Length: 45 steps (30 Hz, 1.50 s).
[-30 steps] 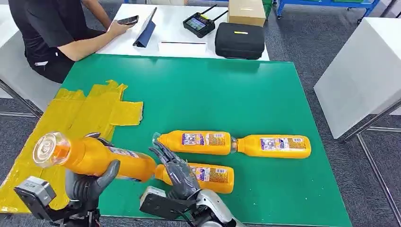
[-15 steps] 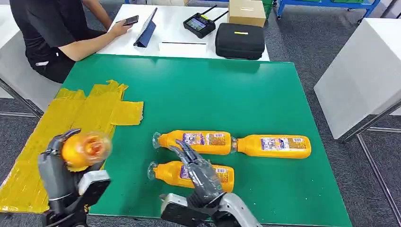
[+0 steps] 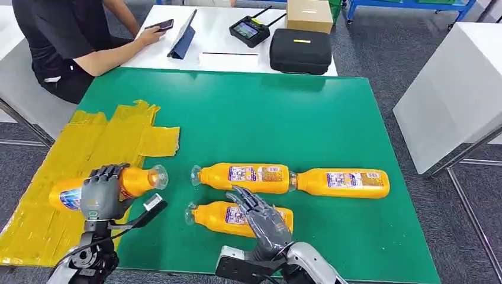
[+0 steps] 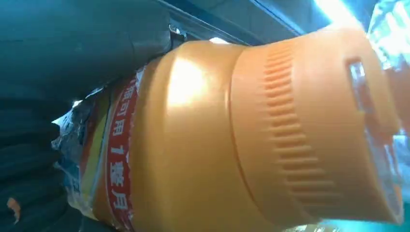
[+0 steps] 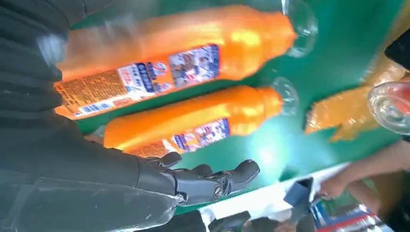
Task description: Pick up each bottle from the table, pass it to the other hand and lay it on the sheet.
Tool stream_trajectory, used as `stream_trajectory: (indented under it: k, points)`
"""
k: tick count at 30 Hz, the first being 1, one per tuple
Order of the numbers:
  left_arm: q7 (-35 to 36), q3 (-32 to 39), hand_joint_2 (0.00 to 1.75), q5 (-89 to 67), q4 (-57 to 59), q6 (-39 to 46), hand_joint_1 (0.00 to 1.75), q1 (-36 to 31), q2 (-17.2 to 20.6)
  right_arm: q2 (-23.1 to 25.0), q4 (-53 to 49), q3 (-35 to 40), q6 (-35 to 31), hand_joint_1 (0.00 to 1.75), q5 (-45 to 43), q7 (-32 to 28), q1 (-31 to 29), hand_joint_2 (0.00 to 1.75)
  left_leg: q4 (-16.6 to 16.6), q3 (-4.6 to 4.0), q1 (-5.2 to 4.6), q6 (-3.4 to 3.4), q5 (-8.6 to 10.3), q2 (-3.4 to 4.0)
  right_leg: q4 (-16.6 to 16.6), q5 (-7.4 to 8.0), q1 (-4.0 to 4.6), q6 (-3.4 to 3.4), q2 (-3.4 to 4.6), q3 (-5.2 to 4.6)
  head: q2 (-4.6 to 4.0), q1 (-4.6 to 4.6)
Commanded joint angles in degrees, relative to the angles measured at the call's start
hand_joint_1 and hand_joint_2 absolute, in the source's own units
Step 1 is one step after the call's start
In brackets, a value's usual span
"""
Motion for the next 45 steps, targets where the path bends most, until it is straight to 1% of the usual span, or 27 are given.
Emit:
stream_trajectory:
  k: [1, 4, 5, 7, 8, 9, 10, 11, 12, 17, 20, 23, 24, 25, 26, 28, 29, 31, 34, 35, 36, 37, 38, 39, 41, 43, 45]
  points:
    - [5.1, -5.1, 0.00, -1.6, 28.3, -2.1, 0.00, -13.3, 0.3, -4.3, 6.7, -0.3, 1.0, 0.00, 1.1, 0.9, -0.4, 1.75, -0.1, 0.33, 0.00, 0.07, -0.02, -0.26, -0.1, -0.08, 0.04, -0.32, -0.21, 0.38, 0.00, -0.02]
    - [5.2, -5.8, 0.00, -1.7, 29.2, -2.9, 0.00, -14.5, -0.4, -5.4, 7.5, -0.1, 2.0, 0.00, 3.5, 3.3, 0.1, 1.75, -0.1, 0.24, 0.00, 0.07, -0.04, -0.19, -0.1, -0.05, 0.04, -0.27, -0.13, 0.29, 0.00, -0.02]
    - [5.3, -6.0, 0.00, -1.6, 29.6, -3.3, 0.00, -15.2, -0.7, -5.7, 8.3, 0.4, 3.0, 0.00, 4.7, 4.5, -0.3, 1.75, 0.0, 0.34, 0.02, 0.09, -0.10, -0.22, -0.1, -0.10, 0.07, -0.38, -0.16, 0.40, 0.00, 0.00]
    - [5.1, -6.1, 0.00, -1.4, 30.0, -3.8, 0.00, -16.0, -1.1, -6.3, 9.9, 0.4, 3.2, 0.00, 4.9, 4.6, -0.9, 1.75, 0.0, 0.13, 0.01, 0.07, 0.01, -0.20, 0.0, -0.01, 0.04, -0.17, -0.16, 0.19, 0.00, -0.02]
    - [4.5, -6.0, 0.00, -0.6, 30.4, -3.8, 0.00, -16.5, -1.4, -6.7, 11.5, 0.9, 4.0, 0.00, 4.8, 5.3, -1.7, 1.75, 0.0, 0.23, 0.01, 0.10, -0.04, -0.27, 0.0, -0.07, 0.06, -0.28, -0.22, 0.32, 0.00, -0.02]
    - [4.6, -6.1, 0.00, -0.6, 30.5, -3.9, 0.00, -16.8, -1.5, -6.9, 12.2, 0.9, 4.1, 0.00, 4.7, 5.2, -2.0, 1.75, 0.0, 0.14, 0.03, 0.08, 0.00, -0.18, -0.1, -0.01, 0.06, -0.18, -0.14, 0.21, 0.00, 0.00]
    - [4.7, -6.3, 0.00, -0.4, 30.7, -3.9, 0.00, -17.0, -1.6, -7.1, 13.1, 1.3, 4.1, 0.00, 4.5, 5.1, -2.5, 1.75, 0.0, 0.31, 0.02, 0.11, -0.07, -0.25, -0.1, -0.08, 0.07, -0.32, -0.19, 0.39, 0.00, -0.04]
    - [4.1, -6.1, 0.00, 0.4, 30.8, -3.9, 0.00, -17.1, -1.7, -7.2, 13.8, 1.5, 4.3, 0.00, 4.2, 5.0, -2.8, 1.75, 0.0, 0.19, 0.01, 0.09, 0.00, -0.15, -0.1, 0.01, 0.04, -0.21, -0.10, 0.27, 0.00, 0.00]
    - [3.6, -5.8, 0.00, 1.2, 30.8, -3.9, 0.00, -17.2, -1.7, -7.4, 14.6, 1.9, 4.5, 0.00, 3.8, 5.0, -3.2, 1.75, 0.0, 0.26, 0.03, 0.10, -0.06, -0.14, 0.0, -0.03, 0.08, -0.29, -0.08, 0.34, 0.00, -0.02]
    - [3.1, -5.7, 0.00, 2.4, 30.5, -3.4, 0.00, -17.0, -1.6, -7.5, 15.7, 2.8, 4.9, 0.00, 2.8, 5.0, -3.9, 1.75, 0.0, 0.12, 0.02, 0.07, -0.01, -0.11, 0.0, 0.01, 0.06, -0.19, -0.07, 0.19, 0.00, 0.00]
    - [1.2, -5.3, 0.00, 5.5, 29.4, -2.2, 0.00, -16.7, -1.3, -6.9, 21.4, 5.2, 6.4, 0.00, -0.1, 3.9, -7.0, 1.75, 0.0, 0.24, 0.04, 0.09, -0.07, -0.04, -0.1, -0.01, 0.09, -0.29, 0.01, 0.28, 0.00, -0.02]
    - [-0.5, -5.3, 0.00, 8.0, 28.1, -1.5, 0.00, -16.4, -1.5, -6.0, 26.6, 7.6, 6.4, 0.00, -2.1, 2.2, -9.5, 1.75, 0.0, 0.22, 0.05, 0.08, -0.05, 0.00, -0.1, 0.01, 0.10, -0.26, 0.03, 0.27, 0.00, -0.02]
    - [-0.9, -5.4, 0.00, 9.0, 27.7, -0.9, 0.00, -16.4, -1.6, -5.7, 27.9, 8.6, 6.6, 0.17, -3.3, 1.8, -10.3, 1.75, 0.0, 0.16, 0.04, 0.07, 0.00, 0.04, -0.1, 0.05, 0.08, -0.19, 0.05, 0.20, 0.00, 0.00]
    - [-3.4, -5.1, 0.00, 12.1, 26.4, 0.2, 0.00, -16.3, -2.1, -4.5, 30.8, 10.2, 7.2, 1.62, -4.9, 1.0, -11.9, 1.75, 0.0, 0.27, 0.05, 0.08, -0.03, 0.03, -0.1, 0.03, 0.10, -0.28, 0.06, 0.28, 0.00, -0.02]
    - [-4.4, -5.3, 0.00, 13.7, 25.7, 0.3, 0.00, -16.5, -2.3, -3.7, 32.3, 11.4, 7.1, 1.75, -5.3, 0.9, -12.7, 1.75, 0.0, 0.20, 0.07, 0.06, 0.01, 0.03, -0.1, 0.05, 0.11, -0.20, 0.04, 0.21, 0.00, 0.00]
    - [-6.0, -5.0, 0.00, 17.7, 23.2, 0.6, 0.00, -16.4, -2.7, -1.9, 34.5, 12.7, 6.7, 1.75, -6.6, 0.8, -13.7, 1.75, 0.0, 0.36, 0.09, 0.08, -0.03, -0.02, -0.1, 0.02, 0.15, -0.35, 0.02, 0.36, 0.00, 0.00]
    - [-11.2, -2.8, 0.00, 25.8, 20.1, 0.1, 0.00, -15.7, -3.6, -0.9, 34.7, 12.8, 6.2, 1.75, -7.1, 1.1, -13.3, 1.75, 0.0, 0.34, 0.11, 0.06, 0.00, 0.04, -0.1, 0.05, 0.16, -0.28, 0.04, 0.30, 0.00, 0.00]
    - [-14.6, -2.2, 0.00, 34.7, 15.1, -1.8, 0.00, -14.5, -3.7, 0.0, 32.2, 11.9, 5.2, 1.75, -6.3, 3.3, -10.8, 1.75, 0.0, 0.49, 0.18, 0.03, -0.01, 0.14, -0.1, 0.06, 0.25, -0.32, 0.05, 0.35, 0.00, 0.00]
    - [-13.9, -3.5, 0.00, 35.8, 13.3, -2.4, 0.00, -13.7, -3.0, -0.4, 30.7, 11.8, 5.2, 1.75, -6.0, 3.9, -9.7, 1.75, 0.0, 0.76, 0.20, -0.04, -0.06, 0.23, -0.1, 0.01, 0.28, -0.44, 0.13, 0.11, 0.00, 0.00]
    - [-13.9, -3.5, 0.00, 35.9, 13.3, -2.3, 0.00, -13.6, -2.9, -0.6, 30.7, 11.6, 5.2, 1.75, -6.0, 3.9, -9.7, 1.75, -0.1, 0.89, 0.23, -0.23, -0.20, 0.35, -0.1, -0.06, 0.28, -0.45, 0.25, 0.13, 0.00, 0.00]
    - [-13.9, -3.6, 0.00, 36.0, 13.3, -2.2, 0.00, -13.5, -2.9, -0.7, 30.6, 11.6, 5.2, 1.75, -6.0, 3.9, -9.8, 1.75, -0.1, 0.97, 0.24, -0.20, -0.18, 0.26, -0.1, -0.06, 0.29, -0.56, 0.18, 0.21, 0.00, -0.02]
    - [-13.9, -3.6, 0.00, 36.0, 13.3, -2.2, 0.00, -13.5, -2.9, -0.7, 30.6, 11.6, 5.2, 1.75, -6.0, 3.9, -9.8, 1.75, -0.1, 1.00, 0.24, -0.20, -0.18, 0.33, -0.1, -0.05, 0.29, -0.51, 0.25, 0.22, 0.00, -0.02]
    - [-16.1, -2.6, 0.00, 39.8, 12.8, -2.6, 0.00, -13.3, -3.4, -0.4, 30.8, 11.0, 5.1, 1.75, -6.0, 3.9, -9.5, 1.75, -0.1, 0.98, 0.28, -0.18, -0.17, 0.36, -0.1, -0.04, 0.34, -0.44, 0.28, 0.22, 0.00, -0.02]
    - [-18.8, -1.5, 0.00, 45.7, 11.7, -3.3, 0.00, -13.0, -3.7, 0.3, 30.9, 9.6, 4.9, 1.75, -5.7, 3.9, -8.6, 1.75, -0.1, 1.01, 0.29, -0.15, -0.16, 0.22, -0.2, -0.07, 0.37, -0.57, 0.15, 0.29, 0.00, 0.00]
    - [-20.3, -0.8, 0.00, 49.5, 9.3, -3.7, 0.00, -11.9, -3.8, 0.8, 31.0, 8.9, 4.6, 1.75, -5.3, 3.9, -8.0, 1.75, -0.1, 1.06, 0.31, -0.14, -0.17, 0.17, -0.2, -0.08, 0.40, -0.58, 0.11, 0.35, 0.00, 0.00]
    - [-20.8, -0.7, 0.00, 52.7, 7.1, -4.2, 0.00, -10.6, -3.7, 1.5, 31.8, 8.5, 4.3, 1.75, -5.1, 3.6, -8.3, 1.75, -0.1, 1.05, 0.32, -0.18, -0.18, 0.41, -0.1, 0.04, 0.39, -0.41, 0.30, 0.30, 0.00, 0.02]
    - [-21.2, -0.5, 0.00, 59.0, 6.2, -7.5, 0.00, -10.4, -4.0, 1.8, 31.5, 7.0, 4.0, 1.75, -7.2, 1.7, -8.7, 1.75, -0.2, 1.06, 0.30, -0.18, -0.17, 0.53, -0.2, 0.08, 0.38, -0.47, 0.43, 0.68, 0.00, -0.02]
